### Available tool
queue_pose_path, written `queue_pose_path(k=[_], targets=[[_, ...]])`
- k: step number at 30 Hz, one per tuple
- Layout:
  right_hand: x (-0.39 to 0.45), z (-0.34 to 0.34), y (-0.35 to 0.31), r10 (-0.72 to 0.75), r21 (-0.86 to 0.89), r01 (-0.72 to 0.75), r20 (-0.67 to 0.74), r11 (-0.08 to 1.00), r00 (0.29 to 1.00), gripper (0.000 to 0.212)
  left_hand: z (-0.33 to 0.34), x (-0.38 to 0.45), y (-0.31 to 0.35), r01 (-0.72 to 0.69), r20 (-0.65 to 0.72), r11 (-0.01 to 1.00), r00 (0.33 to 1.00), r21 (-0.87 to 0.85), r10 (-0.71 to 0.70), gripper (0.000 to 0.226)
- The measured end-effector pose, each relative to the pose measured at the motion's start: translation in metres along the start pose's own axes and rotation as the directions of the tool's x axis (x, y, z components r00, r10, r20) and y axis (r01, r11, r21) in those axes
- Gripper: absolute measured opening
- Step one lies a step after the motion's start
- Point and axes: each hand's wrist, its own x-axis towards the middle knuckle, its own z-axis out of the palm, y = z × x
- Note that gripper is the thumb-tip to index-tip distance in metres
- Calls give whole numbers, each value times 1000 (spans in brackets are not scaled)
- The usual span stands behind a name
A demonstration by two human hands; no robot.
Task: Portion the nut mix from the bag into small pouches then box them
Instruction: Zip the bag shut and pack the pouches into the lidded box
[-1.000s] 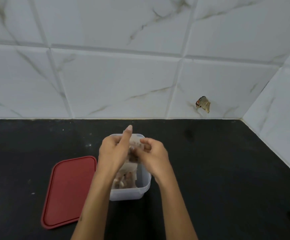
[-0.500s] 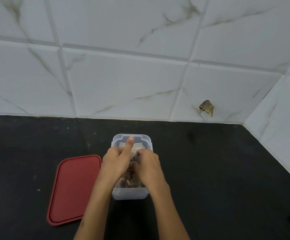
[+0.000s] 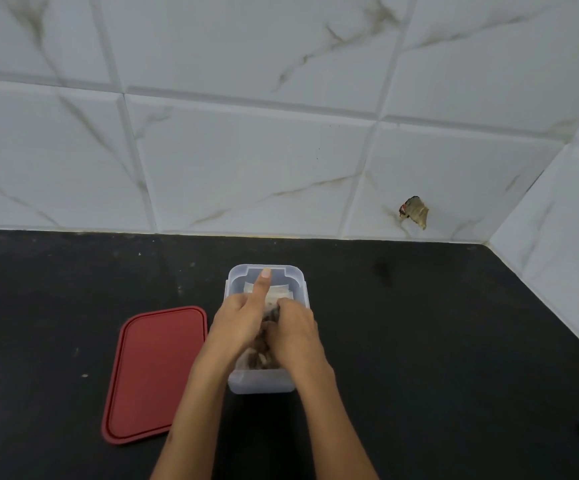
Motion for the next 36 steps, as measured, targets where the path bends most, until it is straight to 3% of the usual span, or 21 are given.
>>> queue_pose_path(k=[4, 7, 11, 13, 15, 19, 22, 25, 36], targets=[[-4, 8, -4, -42, -5, 42, -168, 999, 985, 24, -15, 0, -1, -92, -39, 994, 995, -55, 90, 63], [-11, 9, -18, -89, 59, 113, -316, 992, 945, 42, -35, -2, -1, -176, -187, 983, 969, -59, 162, 72], [-30, 23, -49, -197, 206, 297, -398, 932, 896, 48, -64, 1, -7, -173, -435, 983, 882, 60, 182, 48], [-40, 40, -61, -281, 240, 372, -340, 896, 897, 49, -79, 1, -15, -99, -499, 983, 851, 152, 163, 48], [-45, 61, -65, -317, 265, 358, -186, 896, 930, 52, -91, 3, -25, 30, -516, 970, 851, 241, 102, 54], [-39, 94, -64, -213, 207, 188, 105, 960, 971, 62, -103, 12, -55, 338, -548, 887, 827, 313, -122, 76], [-32, 100, -59, -106, 133, 82, 181, 988, 978, 68, -107, 16, -67, 495, -565, 817, 780, 296, -268, 88], [-29, 100, -59, -52, 111, 30, 200, 993, 978, 68, -110, 17, -70, 555, -566, 783, 754, 281, -332, 90], [-22, 106, -58, 32, 18, -39, 293, 999, 955, 64, -113, 19, -76, 595, -506, 746, 762, 299, -404, 87]])
